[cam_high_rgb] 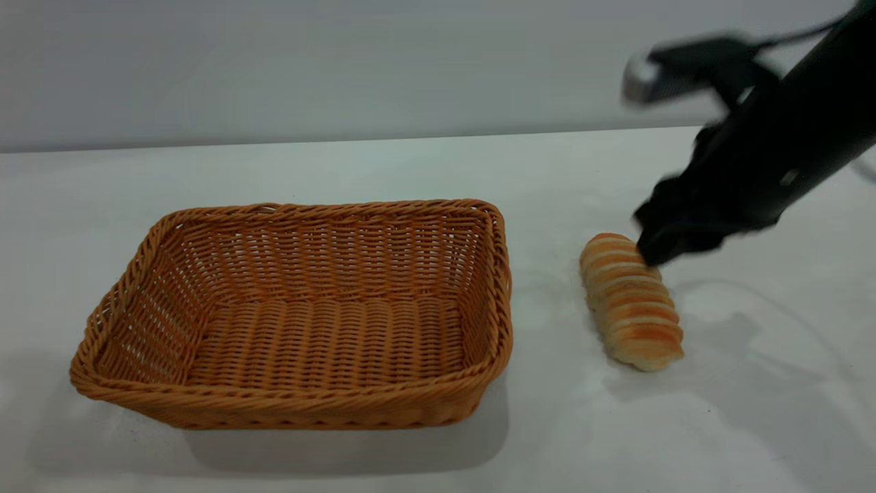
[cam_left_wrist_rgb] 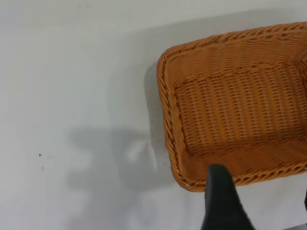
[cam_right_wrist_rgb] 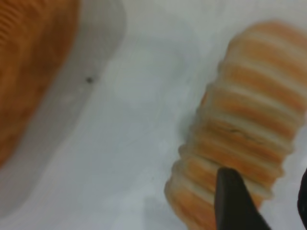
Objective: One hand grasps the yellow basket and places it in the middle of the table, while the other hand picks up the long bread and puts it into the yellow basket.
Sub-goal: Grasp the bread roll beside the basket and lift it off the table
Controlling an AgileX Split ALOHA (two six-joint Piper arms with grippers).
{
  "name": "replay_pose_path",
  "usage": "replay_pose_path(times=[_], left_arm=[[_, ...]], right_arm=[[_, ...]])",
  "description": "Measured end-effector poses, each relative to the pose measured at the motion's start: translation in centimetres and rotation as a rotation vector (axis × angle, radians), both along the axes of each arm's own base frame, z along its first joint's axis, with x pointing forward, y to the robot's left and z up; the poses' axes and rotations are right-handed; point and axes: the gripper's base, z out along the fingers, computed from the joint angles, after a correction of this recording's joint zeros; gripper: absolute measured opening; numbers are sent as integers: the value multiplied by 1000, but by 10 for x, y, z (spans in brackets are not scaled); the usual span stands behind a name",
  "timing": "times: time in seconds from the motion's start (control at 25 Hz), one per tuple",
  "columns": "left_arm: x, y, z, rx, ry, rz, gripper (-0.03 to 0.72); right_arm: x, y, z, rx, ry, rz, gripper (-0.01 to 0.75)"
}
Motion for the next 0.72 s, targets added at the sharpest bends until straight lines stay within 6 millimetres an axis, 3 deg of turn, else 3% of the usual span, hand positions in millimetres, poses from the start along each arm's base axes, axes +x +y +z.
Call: replay_pose_path(times=[0.2, 0.48, 0.56, 0.72], left_arm=[[0, 0, 0, 0, 2, 0, 465], [0, 0, 0, 0, 3, -1, 465], [0, 0, 0, 0, 4, -1, 465], [0, 0, 0, 0, 4, -1, 465]], right_arm=[[16, 4, -35, -11, 51, -27, 370], [26, 9, -47, 1, 71, -24, 350], [26, 9, -47, 3, 75, -22, 287], [25, 10, -47, 17, 96, -8, 79]])
